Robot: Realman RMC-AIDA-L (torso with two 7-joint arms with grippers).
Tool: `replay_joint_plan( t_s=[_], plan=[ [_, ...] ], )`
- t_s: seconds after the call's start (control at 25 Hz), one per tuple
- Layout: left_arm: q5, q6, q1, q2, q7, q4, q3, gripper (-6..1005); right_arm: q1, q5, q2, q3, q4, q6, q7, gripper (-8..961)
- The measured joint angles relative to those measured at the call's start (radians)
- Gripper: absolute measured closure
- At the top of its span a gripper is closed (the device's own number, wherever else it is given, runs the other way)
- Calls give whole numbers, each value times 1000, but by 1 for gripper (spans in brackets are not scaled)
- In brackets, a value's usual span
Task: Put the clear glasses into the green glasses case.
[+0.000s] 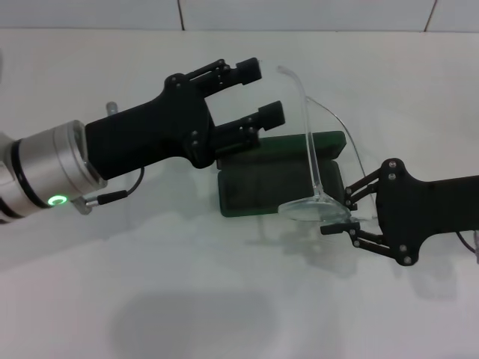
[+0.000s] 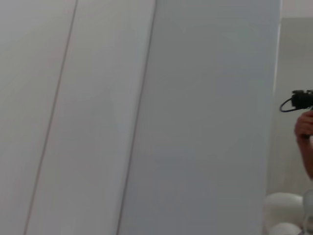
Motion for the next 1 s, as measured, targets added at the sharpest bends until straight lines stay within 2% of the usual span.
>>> replay_joint_plan(
  t_s=[0.36, 0.64, 1.0],
  plan=[
    [109, 38, -69, -11, -32, -5, 2, 266, 7, 6, 4, -13, 10, 31, -18, 826],
    [115, 38, -86, -12, -34, -8, -4, 266, 31, 7, 3, -13, 44, 44, -20, 825],
    [114, 31, -79, -9, -25, -19, -115, 266, 33, 6, 1, -23, 45, 48, -20, 825]
  ],
)
